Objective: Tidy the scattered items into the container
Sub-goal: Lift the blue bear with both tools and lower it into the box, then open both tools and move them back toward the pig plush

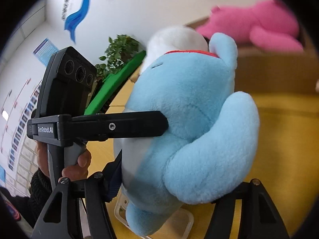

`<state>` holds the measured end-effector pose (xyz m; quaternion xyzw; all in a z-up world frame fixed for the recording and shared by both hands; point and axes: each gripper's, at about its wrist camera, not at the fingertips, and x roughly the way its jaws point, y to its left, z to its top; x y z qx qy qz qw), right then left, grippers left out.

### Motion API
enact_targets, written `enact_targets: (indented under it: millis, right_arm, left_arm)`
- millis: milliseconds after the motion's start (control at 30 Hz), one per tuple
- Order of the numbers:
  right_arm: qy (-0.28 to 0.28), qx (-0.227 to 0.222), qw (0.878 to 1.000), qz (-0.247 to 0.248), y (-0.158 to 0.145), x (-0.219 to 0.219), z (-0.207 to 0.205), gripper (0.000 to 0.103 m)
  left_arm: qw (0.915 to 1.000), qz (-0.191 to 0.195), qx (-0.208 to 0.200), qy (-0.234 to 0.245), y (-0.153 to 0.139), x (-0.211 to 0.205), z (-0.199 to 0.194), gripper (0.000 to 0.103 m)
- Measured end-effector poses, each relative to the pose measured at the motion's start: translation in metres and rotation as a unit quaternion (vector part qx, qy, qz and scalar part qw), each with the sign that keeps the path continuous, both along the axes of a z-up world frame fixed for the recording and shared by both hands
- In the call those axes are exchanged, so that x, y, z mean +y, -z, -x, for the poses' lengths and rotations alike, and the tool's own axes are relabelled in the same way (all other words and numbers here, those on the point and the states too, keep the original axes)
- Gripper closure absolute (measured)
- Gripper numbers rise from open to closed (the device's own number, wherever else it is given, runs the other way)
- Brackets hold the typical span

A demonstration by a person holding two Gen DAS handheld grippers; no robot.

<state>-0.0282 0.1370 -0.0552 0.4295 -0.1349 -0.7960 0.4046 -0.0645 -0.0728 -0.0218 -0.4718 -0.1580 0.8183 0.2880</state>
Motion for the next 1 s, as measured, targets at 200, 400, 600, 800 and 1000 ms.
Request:
enact_targets:
  millis: [200, 400, 600, 800, 1000]
  right_arm:
    - [-0.023, 0.093, 0.995, -0.004, -0.077, 0.02, 0.037, 0.039]
    - [-0.046, 0.095, 0.994, -0.021, -0.101, 0.028, 0.124, 0.038]
    - [-0.061, 0.033, 0.997, -0.026, -0.057, 0.024, 0.206, 0.038]
    - [-0.071, -0.058, 0.996, -0.023, 0.001, 0.019, 0.243, 0.037]
    - [-0.079, -0.098, 0.988, -0.09, 0.03, 0.016, 0.248, 0.037]
  left_arm:
    - [0.9948, 0.023, 0.099, -0.002, -0.077, 0.018, 0.045, 0.022]
    - [0.9948, 0.035, 0.094, -0.015, -0.081, 0.029, 0.137, 0.022]
    - [0.9963, 0.063, 0.046, -0.035, -0.033, 0.038, 0.2, 0.022]
    - [0.9956, 0.081, 0.028, -0.037, 0.012, 0.037, 0.213, 0.022]
    - [0.9902, 0.132, 0.029, -0.033, 0.029, 0.058, 0.204, 0.021]
